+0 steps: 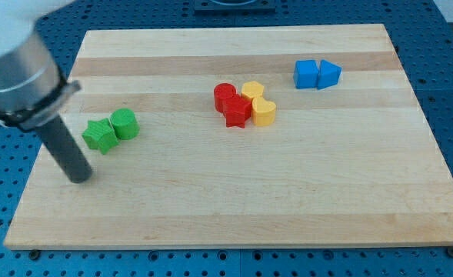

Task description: Move the green blocks to the left side of the red circle

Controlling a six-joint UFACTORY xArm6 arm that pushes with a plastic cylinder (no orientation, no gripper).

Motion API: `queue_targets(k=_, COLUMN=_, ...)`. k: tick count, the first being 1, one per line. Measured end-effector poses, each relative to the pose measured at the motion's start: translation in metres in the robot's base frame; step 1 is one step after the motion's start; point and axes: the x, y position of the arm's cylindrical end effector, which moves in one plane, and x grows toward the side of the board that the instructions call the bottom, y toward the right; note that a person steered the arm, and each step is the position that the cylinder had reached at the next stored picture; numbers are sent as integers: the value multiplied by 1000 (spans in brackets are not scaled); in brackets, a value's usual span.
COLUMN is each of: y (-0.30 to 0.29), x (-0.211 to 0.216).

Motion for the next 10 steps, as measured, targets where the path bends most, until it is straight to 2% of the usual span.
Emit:
queue_targets(k=1, y=-19, x=-28)
queue_targets(k=4, y=37, x=-46)
queue_targets(k=5, y=41, x=-76)
queue_targets(k=7, y=76, x=-165)
queue_targets(k=8, y=45, x=-157)
queue_targets(k=9, y=23, x=-107)
queue_targets(k=10, y=28, x=-73)
